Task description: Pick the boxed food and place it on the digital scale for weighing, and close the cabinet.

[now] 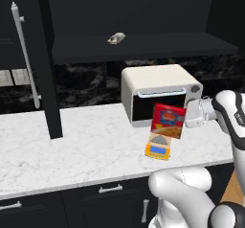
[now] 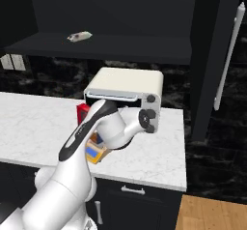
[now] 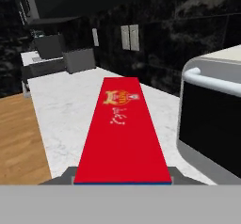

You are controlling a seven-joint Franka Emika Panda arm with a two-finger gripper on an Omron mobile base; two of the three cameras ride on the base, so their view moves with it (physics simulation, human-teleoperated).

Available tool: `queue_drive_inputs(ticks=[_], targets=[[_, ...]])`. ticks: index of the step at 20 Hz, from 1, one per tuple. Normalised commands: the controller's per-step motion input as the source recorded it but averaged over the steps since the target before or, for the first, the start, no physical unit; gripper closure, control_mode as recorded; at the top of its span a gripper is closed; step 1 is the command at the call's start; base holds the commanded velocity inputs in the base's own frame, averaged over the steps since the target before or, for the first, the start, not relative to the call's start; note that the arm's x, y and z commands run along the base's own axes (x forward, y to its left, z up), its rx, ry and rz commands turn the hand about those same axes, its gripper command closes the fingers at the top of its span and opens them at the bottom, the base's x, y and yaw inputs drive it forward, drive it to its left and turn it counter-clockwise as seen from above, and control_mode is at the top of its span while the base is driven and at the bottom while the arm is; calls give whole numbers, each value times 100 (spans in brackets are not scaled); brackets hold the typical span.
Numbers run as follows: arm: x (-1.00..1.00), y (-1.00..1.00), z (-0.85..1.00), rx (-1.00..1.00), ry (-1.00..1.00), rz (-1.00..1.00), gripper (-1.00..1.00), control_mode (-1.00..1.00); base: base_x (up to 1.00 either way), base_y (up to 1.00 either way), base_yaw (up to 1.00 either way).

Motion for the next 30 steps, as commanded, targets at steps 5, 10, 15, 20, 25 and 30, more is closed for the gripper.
queue_drive_inputs(ticks=[5, 10, 15, 20, 25, 30], targets=[[0, -24, -25, -2, -1, 1, 100, -100, 0, 0, 0], [9, 0, -18, -3, -1, 0, 100, -100, 0, 0, 0], [16, 1, -3, -1, -4, 0, 100, -100, 0, 0, 0], [16, 5, -6, -3, -1, 0, 100, -100, 0, 0, 0], [5, 10, -13, -3, 0, 1, 100, -100, 0, 0, 0], [1, 10, -17, -4, 0, 0, 100, -100, 0, 0, 0]])
